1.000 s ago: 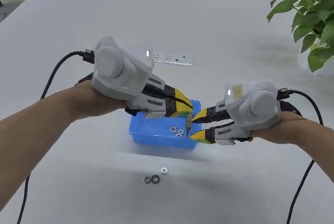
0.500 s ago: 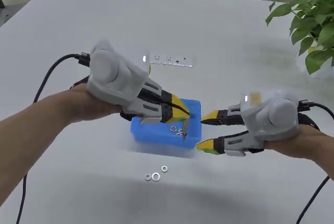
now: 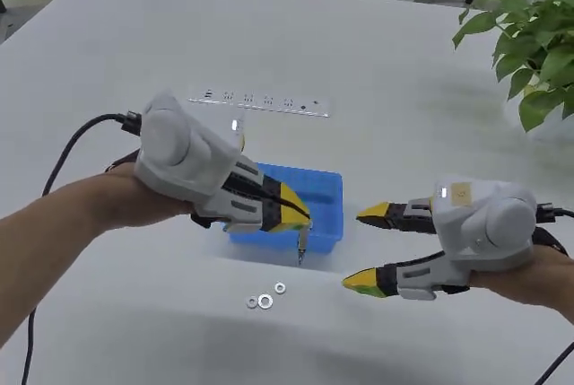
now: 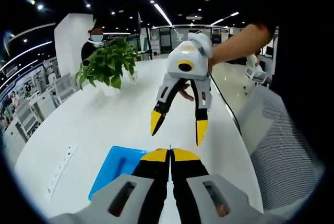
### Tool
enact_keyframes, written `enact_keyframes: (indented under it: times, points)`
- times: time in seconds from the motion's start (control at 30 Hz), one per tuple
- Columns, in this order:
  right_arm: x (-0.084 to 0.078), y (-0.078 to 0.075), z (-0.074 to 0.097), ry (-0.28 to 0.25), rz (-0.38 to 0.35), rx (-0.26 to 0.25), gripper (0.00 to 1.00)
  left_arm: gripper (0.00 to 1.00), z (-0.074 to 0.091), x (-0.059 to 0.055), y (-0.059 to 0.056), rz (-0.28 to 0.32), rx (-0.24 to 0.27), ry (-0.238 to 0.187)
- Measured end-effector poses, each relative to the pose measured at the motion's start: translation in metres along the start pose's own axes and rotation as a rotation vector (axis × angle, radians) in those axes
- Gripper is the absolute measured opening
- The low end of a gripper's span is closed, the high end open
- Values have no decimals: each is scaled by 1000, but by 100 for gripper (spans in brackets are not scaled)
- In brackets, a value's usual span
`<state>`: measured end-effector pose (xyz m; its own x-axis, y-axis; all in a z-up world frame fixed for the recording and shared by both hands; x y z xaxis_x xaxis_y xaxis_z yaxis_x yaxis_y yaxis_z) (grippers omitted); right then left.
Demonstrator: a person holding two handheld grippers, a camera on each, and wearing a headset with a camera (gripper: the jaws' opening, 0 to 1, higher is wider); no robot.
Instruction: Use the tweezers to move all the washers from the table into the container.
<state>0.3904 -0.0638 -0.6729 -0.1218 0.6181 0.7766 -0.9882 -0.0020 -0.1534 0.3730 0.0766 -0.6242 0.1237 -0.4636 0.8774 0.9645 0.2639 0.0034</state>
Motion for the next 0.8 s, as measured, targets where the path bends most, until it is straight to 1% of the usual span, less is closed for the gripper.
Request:
enact_keyframes:
  times: [0.2, 0.33, 0.5, 0.57, 0.7, 0.8]
  points:
    - [-3, 8, 2, -13, -23, 6, 61, 4, 0, -9, -3, 13, -2, 2]
    - [-4, 11, 2, -22, -36, 5, 67, 4, 0, -12, -5, 18, -3, 4]
    - [-7, 15, 3, -23, -46, 5, 71, 4, -1, -17, -5, 23, -5, 4]
    - [-7, 16, 3, -34, -53, -1, 76, 4, -1, -19, -5, 24, -5, 6]
    - [-8, 20, 2, -32, -60, 4, 78, 4, 0, -23, -6, 27, -6, 8]
    - [-9, 22, 1, -27, -66, 8, 81, 4, 0, -24, -7, 27, -7, 12]
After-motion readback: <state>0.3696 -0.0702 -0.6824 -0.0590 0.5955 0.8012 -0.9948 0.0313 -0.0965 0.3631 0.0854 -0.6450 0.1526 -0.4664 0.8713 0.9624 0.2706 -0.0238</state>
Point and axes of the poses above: the centre of the closed fingertips' face, and the gripper's own axes: z roughly backward along the fingers, y roughly to its left, x roughly out of its top, the point moved 6 cm from there along z, roughly backward along the fingers, and after that the axes turned 5 degrees about z, right-handed, at the moved point
